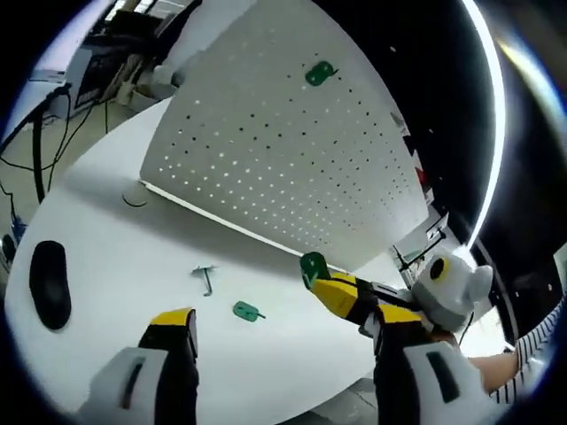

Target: Insert the hook assembly into the mounting plate slot until the hook locks in place.

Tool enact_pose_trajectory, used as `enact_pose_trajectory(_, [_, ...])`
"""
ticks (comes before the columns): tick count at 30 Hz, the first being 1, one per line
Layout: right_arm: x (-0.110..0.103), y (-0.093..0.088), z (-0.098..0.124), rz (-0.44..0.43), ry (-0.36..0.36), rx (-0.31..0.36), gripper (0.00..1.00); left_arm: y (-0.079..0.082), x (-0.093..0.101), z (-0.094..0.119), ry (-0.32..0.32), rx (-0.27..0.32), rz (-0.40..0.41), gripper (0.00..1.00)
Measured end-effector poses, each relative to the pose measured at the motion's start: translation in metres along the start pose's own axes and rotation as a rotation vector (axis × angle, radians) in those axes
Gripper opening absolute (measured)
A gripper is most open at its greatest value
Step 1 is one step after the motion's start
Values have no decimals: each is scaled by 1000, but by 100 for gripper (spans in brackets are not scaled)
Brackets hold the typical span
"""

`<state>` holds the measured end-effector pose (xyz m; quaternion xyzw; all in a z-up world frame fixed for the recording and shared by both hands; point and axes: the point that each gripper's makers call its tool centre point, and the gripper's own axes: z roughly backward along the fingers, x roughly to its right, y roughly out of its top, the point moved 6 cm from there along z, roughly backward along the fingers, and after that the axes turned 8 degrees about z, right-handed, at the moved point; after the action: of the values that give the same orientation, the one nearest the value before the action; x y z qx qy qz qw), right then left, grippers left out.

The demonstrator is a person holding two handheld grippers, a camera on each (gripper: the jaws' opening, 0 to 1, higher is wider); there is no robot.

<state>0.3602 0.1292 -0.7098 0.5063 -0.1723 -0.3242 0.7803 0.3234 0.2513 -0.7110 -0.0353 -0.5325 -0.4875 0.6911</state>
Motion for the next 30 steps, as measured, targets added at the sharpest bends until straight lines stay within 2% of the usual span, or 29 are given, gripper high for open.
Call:
enact_pose_trajectory(5, [-2,-2,13,-41,-3,19,0,-2,10,-9,-44,-28,13,66])
enact_pose_trajectory(13, [-2,-7,30,-103,-17,41,0,-9,27,-20,-121,-65,44,49])
enact_pose_trajectory(20, [-7,-5,37,-120,-24,65,0,-12,38,-25,-170,-63,26,38])
enact_pose_trajectory(25, [-10,-4,37,-117,-23,73,0,-13,39,-26,-179,-67,23,31])
enact_pose_trajectory(30, [-11,-2,36,-131,-21,81,0,-14,38,-24,-194,-62,54,26])
